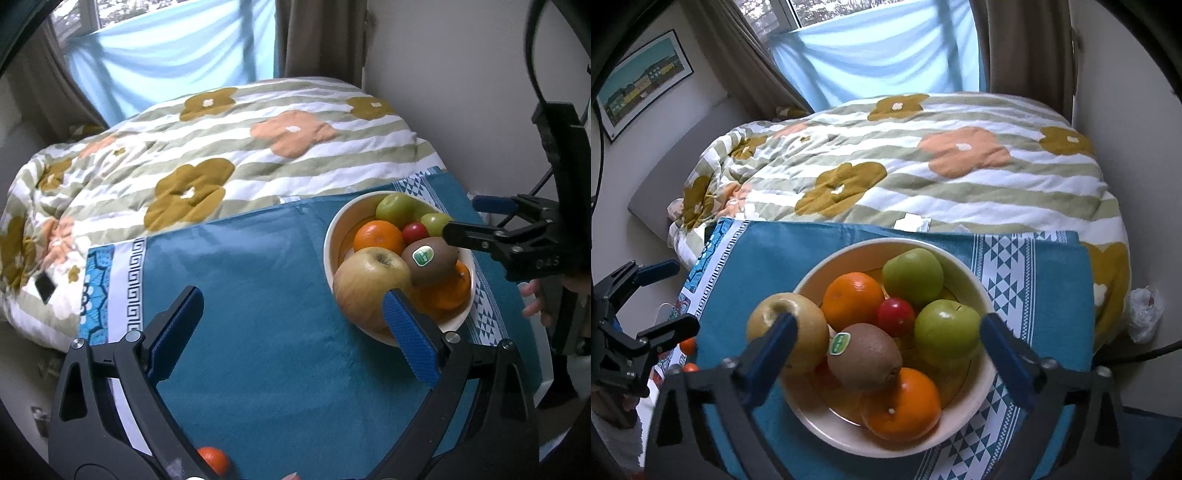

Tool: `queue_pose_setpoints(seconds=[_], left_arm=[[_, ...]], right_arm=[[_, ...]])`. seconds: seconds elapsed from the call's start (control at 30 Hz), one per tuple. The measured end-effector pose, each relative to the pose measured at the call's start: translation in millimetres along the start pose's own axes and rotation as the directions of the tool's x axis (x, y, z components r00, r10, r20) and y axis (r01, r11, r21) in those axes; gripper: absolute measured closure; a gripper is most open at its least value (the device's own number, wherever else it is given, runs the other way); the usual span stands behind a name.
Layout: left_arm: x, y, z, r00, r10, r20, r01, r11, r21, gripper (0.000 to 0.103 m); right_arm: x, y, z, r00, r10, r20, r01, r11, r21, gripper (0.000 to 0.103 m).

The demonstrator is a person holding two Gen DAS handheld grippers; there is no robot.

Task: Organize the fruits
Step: 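Lower the red tomato into the bowl and open right gripper, then withdraw both grippers from the bowl toward the two tangerines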

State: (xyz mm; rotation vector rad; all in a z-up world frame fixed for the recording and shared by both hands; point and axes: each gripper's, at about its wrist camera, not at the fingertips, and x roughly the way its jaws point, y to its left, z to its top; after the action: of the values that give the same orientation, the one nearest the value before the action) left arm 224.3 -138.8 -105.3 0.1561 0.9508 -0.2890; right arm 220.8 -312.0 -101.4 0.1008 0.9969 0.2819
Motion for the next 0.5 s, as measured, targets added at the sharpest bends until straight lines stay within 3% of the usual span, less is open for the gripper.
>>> queue_pose_setpoints(seconds=[0.33, 0.5], left_arm=[[-46.5, 40.1, -21.9, 0.999, 0.032, 0.04, -0.031, 0.999, -0.043, 0.0], [-76.5, 71.7, -40.2, 0.997, 0.05, 0.055, -0.048, 0.998, -0.036, 0.0]], right_arm=[[-37.7, 44.6, -9.3, 0.998, -0.039, 0.047, 0.041, 0.998, -0.038, 0.001], [-51.7, 77.0, -15.9, 0.999, -0.034, 0.028, 0.034, 0.999, -0.014, 0.001]])
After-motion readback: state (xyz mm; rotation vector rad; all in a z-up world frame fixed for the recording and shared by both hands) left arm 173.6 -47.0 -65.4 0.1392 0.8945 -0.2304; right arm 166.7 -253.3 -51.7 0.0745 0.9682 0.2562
